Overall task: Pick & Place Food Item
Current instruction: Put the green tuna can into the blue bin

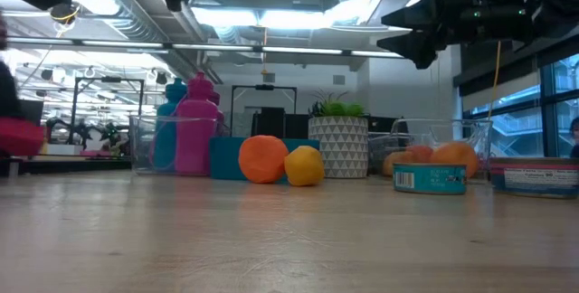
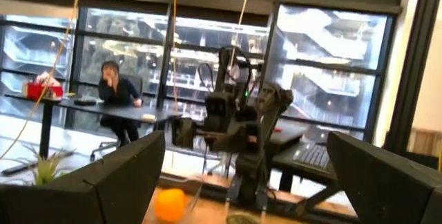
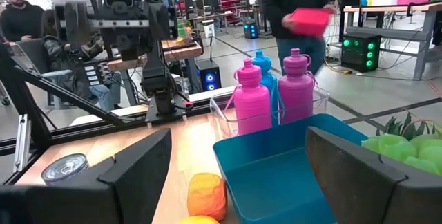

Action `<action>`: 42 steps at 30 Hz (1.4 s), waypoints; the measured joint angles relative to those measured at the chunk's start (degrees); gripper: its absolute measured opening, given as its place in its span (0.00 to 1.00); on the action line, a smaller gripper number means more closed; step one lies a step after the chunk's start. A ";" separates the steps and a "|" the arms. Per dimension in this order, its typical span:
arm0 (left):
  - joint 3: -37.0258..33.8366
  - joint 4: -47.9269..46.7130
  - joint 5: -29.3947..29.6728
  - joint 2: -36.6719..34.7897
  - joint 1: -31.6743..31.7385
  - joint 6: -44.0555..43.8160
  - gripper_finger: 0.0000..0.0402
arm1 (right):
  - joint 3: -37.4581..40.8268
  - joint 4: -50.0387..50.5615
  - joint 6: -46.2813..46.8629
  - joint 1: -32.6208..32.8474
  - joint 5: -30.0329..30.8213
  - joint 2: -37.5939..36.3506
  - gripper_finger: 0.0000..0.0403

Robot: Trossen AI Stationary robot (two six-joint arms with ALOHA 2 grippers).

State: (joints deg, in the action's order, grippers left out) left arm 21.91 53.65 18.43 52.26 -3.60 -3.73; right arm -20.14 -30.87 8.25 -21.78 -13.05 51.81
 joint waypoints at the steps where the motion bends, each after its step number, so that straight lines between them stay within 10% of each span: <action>1: 0.00 -0.52 -0.03 -0.61 0.00 0.00 0.98 | 0.00 0.00 0.09 0.00 -0.01 0.00 0.81; 12: 0.71 -19.15 -1.53 -6.41 -1.54 2.86 0.98 | 0.02 0.00 0.51 1.90 -3.51 0.00 0.81; 27: 18.25 -68.10 -0.55 -1.54 -8.33 -11.75 0.98 | 0.02 0.01 2.78 4.80 -3.51 0.00 0.81; 42: 18.69 -70.09 3.87 4.53 -17.71 -19.77 0.98 | 0.02 1.04 6.25 16.64 0.18 0.84 0.81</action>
State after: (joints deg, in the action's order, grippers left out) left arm 40.60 -16.44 22.30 56.79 -21.30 -23.50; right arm -20.12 -29.83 14.49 -5.14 -12.86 52.65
